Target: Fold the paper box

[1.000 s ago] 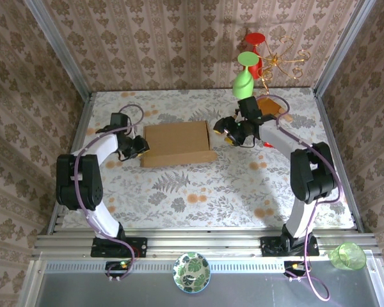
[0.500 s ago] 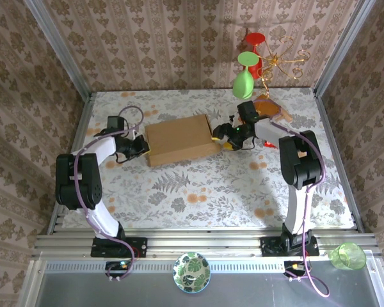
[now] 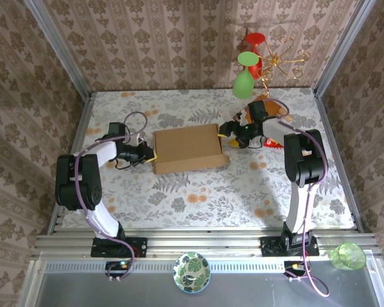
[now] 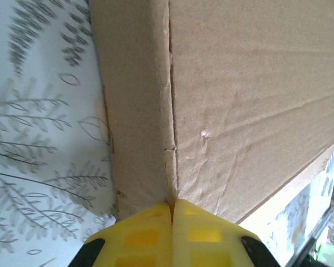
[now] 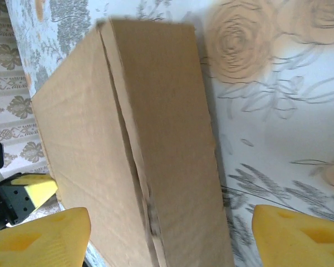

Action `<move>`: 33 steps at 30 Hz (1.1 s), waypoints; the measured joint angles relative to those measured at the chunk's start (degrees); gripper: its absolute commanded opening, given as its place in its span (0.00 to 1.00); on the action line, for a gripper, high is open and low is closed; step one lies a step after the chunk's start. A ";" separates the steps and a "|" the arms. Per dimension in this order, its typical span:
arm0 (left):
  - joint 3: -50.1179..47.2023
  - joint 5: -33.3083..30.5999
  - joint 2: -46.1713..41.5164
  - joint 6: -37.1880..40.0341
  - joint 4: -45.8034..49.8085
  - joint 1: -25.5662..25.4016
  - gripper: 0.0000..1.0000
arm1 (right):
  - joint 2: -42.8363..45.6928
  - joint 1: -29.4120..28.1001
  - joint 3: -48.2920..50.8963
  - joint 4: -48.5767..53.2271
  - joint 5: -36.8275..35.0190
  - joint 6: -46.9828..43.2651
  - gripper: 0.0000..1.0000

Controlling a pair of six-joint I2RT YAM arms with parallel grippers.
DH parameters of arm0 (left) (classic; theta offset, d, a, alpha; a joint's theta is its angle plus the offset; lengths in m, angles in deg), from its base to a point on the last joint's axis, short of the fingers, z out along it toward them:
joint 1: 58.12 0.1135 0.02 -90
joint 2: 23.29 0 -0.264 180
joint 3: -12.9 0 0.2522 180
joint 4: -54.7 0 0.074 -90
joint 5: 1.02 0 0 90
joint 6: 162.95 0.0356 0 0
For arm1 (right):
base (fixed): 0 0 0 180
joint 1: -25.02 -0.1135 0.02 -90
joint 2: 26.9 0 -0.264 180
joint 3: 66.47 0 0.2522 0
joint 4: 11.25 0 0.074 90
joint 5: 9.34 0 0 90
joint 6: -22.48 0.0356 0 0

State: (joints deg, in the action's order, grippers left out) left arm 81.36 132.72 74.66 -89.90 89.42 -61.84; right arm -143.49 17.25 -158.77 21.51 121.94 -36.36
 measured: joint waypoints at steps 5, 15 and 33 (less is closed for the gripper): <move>-1.88 2.08 -0.83 0.31 -0.02 -0.37 0.00 | 0.76 1.14 1.29 3.08 0.17 -3.43 0.80; -3.98 4.42 -1.38 0.26 -0.94 -0.26 0.00 | 3.08 1.18 9.70 -0.98 6.23 -3.50 0.83; -5.25 5.33 -1.38 0.31 -1.75 1.60 0.00 | 2.08 -4.07 10.82 -14.01 15.82 2.29 0.79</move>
State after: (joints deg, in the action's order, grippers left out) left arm 76.11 138.06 73.29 -89.59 87.67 -60.25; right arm -141.42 13.18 -147.96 7.50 137.76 -34.07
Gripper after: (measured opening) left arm 0.060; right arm 0.807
